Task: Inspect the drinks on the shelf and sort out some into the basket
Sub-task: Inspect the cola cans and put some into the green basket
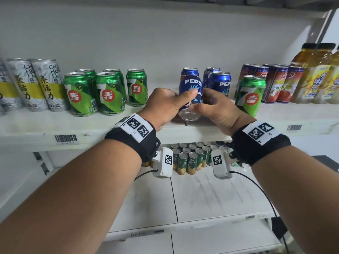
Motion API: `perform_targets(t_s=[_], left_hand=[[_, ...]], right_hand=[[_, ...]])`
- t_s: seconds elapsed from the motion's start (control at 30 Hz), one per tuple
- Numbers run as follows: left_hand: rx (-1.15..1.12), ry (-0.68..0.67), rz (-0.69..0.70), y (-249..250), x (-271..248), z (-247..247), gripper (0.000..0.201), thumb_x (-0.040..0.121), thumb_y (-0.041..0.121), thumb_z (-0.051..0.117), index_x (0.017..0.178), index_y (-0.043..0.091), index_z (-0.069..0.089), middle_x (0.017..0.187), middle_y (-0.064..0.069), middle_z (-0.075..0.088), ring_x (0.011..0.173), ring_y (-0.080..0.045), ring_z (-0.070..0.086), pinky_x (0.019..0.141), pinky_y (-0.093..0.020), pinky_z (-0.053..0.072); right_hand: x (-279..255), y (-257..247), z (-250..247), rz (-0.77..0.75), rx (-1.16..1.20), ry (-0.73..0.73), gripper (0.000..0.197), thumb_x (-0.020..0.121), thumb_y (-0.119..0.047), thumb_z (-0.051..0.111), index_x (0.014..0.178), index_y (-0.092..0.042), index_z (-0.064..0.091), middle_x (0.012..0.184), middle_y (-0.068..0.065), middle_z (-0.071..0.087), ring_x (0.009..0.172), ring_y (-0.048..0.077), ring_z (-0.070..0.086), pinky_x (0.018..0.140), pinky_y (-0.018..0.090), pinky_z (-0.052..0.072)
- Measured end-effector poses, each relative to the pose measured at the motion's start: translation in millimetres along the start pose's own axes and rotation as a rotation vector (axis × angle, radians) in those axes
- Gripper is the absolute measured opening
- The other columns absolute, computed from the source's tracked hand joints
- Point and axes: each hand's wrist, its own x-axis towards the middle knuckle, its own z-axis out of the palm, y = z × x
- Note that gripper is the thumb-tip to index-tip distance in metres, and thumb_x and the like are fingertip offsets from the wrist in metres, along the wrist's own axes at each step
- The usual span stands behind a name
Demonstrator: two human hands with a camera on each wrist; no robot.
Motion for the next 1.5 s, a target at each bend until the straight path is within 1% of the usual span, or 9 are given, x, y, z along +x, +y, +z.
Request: perform_targets(t_s=[0.23,0.4,0.73,0.87,1.03,1.13,1.27,1.4,1.5], left_hand=[[-0.072,-0.021,-0.023,-4,2,-1,0.053,0.070,0.054,0.091,0.087,0.005,0.082,0.088,-0.020,0.081,0.079,-0.029,0.075,0.084,-0.057,0.064],[-0.057,0.006,0.007,-3,-2,-2,0.030,0.081,0.022,0.095,0.101,0.009,0.076,0.089,-0.008,0.083,0.079,-0.020,0.079,0.072,-0.035,0.066],[-0.018,-0.036,0.045,6,-11,-5,0.051,0.069,0.031,0.089,0.111,0.008,0.071,0.106,-0.012,0.080,0.102,-0.035,0.078,0.088,-0.057,0.066],[0.014,-0.029,0.059,16,-11,-3,0.066,0.067,0.037,0.092,0.121,0.008,0.068,0.116,-0.010,0.078,0.112,-0.032,0.076,0.100,-0.053,0.062],[0.256,-0.092,0.143,43,7,0,0.068,0.082,0.019,0.093,0.141,0.018,0.058,0.123,0.005,0.070,0.113,-0.015,0.072,0.105,-0.038,0.059],[0.427,-0.167,0.164,64,18,6,0.051,0.083,0.018,0.088,0.130,0.016,0.067,0.113,-0.002,0.075,0.106,-0.025,0.074,0.100,-0.043,0.060],[0.595,-0.195,0.162,80,26,19,0.036,0.078,0.025,0.087,0.111,0.021,0.072,0.104,0.001,0.076,0.099,-0.025,0.073,0.092,-0.041,0.062],[0.693,-0.196,0.163,88,30,39,0.042,0.070,0.037,0.083,0.107,0.027,0.068,0.107,0.004,0.071,0.098,-0.023,0.070,0.081,-0.032,0.058],[0.719,-0.181,0.139,90,33,53,0.040,0.074,0.036,0.086,0.108,0.027,0.065,0.105,0.002,0.073,0.091,-0.022,0.071,0.077,-0.035,0.060]], right_hand=[[-2,2,3,-0.058,-0.083,0.016,0.072,0.076,-0.007,0.085,0.141,-0.011,0.055,0.126,0.015,0.072,0.117,0.036,0.070,0.103,0.051,0.057],[-6,0,6,-0.093,-0.221,0.060,0.089,0.075,-0.005,0.091,0.150,-0.020,0.046,0.131,0.006,0.071,0.121,0.032,0.069,0.104,0.056,0.056],[-14,-7,17,-0.073,-0.376,0.170,0.059,0.077,-0.028,0.094,0.129,-0.018,0.067,0.116,-0.004,0.078,0.108,0.013,0.075,0.104,0.043,0.057],[-14,-16,12,-0.033,-0.509,0.147,0.056,0.079,-0.029,0.092,0.128,-0.019,0.067,0.112,-0.005,0.078,0.104,0.013,0.075,0.101,0.041,0.059],[-15,-42,-4,-0.052,-0.777,0.117,0.056,0.081,-0.032,0.087,0.129,-0.019,0.060,0.107,-0.007,0.073,0.095,0.010,0.071,0.086,0.026,0.054],[-11,-66,-26,-0.128,-0.928,0.092,0.062,0.084,-0.035,0.081,0.137,-0.017,0.054,0.107,-0.005,0.069,0.091,0.012,0.066,0.079,0.025,0.049],[-5,-90,-71,-0.242,-1.204,0.168,0.049,0.084,-0.033,0.075,0.131,-0.021,0.065,0.119,0.004,0.067,0.110,0.025,0.060,0.095,0.034,0.047],[-4,-89,-110,0.020,-1.373,0.119,0.068,0.082,-0.056,0.067,0.144,-0.030,0.058,0.136,0.014,0.060,0.129,0.040,0.050,0.110,0.048,0.044],[-10,-77,-128,0.101,-1.239,0.011,0.062,0.089,-0.041,0.074,0.146,-0.030,0.053,0.135,0.013,0.060,0.115,0.032,0.064,0.099,0.045,0.056]])
